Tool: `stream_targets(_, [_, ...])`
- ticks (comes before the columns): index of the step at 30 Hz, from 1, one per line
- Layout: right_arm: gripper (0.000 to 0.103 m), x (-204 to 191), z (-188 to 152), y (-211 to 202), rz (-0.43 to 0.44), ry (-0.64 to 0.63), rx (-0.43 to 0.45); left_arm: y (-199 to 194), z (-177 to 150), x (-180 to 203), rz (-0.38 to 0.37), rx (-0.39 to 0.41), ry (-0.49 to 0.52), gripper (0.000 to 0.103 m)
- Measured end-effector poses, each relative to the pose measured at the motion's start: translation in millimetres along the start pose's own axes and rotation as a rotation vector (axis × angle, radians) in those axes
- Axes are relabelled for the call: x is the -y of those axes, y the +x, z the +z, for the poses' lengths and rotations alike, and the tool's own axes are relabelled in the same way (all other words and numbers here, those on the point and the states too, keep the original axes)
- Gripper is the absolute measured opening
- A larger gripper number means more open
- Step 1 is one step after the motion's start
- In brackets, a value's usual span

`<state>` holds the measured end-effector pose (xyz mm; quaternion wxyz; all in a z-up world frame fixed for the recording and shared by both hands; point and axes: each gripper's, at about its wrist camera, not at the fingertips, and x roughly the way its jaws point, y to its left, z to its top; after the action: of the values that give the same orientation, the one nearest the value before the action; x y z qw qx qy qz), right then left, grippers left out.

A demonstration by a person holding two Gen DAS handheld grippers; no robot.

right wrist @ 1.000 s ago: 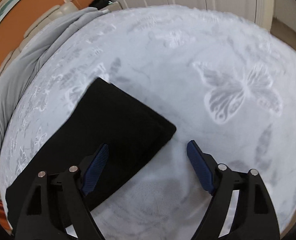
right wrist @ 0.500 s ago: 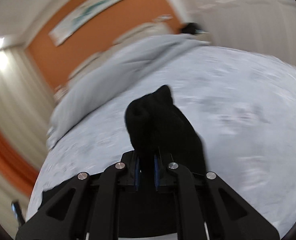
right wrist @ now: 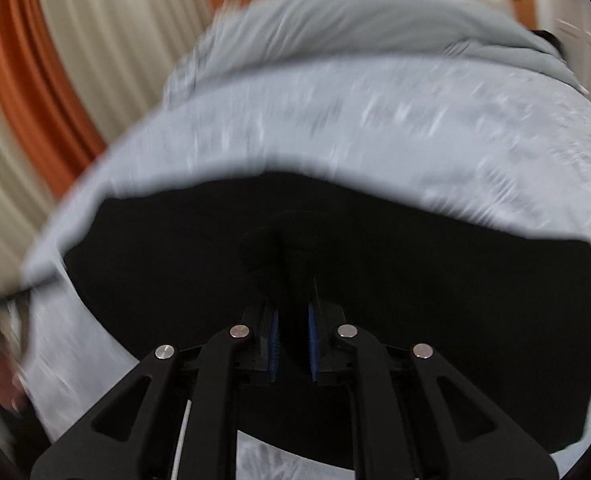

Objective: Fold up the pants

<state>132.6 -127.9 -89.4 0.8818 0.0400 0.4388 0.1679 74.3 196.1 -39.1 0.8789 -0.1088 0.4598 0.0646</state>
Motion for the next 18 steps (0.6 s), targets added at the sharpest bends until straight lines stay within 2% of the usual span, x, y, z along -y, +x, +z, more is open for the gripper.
stream_targets(1, [0.015, -4, -9, 12, -0.023, -0.039, -0.034, 0, 1, -9, 0.009, -0.002, -0.014, 0.079])
stream_targets(4, [0.017, -13, -13, 9, -0.068, -0.121, 0.007, 2, 3, -32, 0.017, -0.015, -0.063, 0.079])
stream_targets(7, [0.017, -9, -9, 6, -0.058, -0.093, 0.037, 1, 4, -49, 0.010, -0.023, -0.113, 0.080])
stream_targets(10, [0.017, -22, -6, -1, -0.055, -0.115, 0.077, 1, 5, -60, -0.008, -0.036, -0.149, 0.079])
stream_targets(12, [0.017, -30, -4, 6, -0.046, -0.145, 0.046, 3, 5, -63, -0.028, -0.047, -0.168, 0.080])
stream_targets(14, [0.024, -34, -8, 23, -0.043, -0.176, -0.028, 8, 5, -66, -0.057, -0.065, -0.190, 0.082])
stream_targets(15, [0.026, -36, -10, 15, -0.047, -0.190, 0.016, 12, 6, -67, -0.068, -0.075, -0.202, 0.084])
stream_targets(17, [0.050, -41, -5, 3, -0.005, -0.167, -0.027, 22, 10, -76, -0.103, -0.113, -0.266, 0.084])
stream_targets(18, [0.053, -42, -4, -5, 0.017, -0.156, -0.014, 27, 11, -84, -0.129, -0.128, -0.321, 0.084])
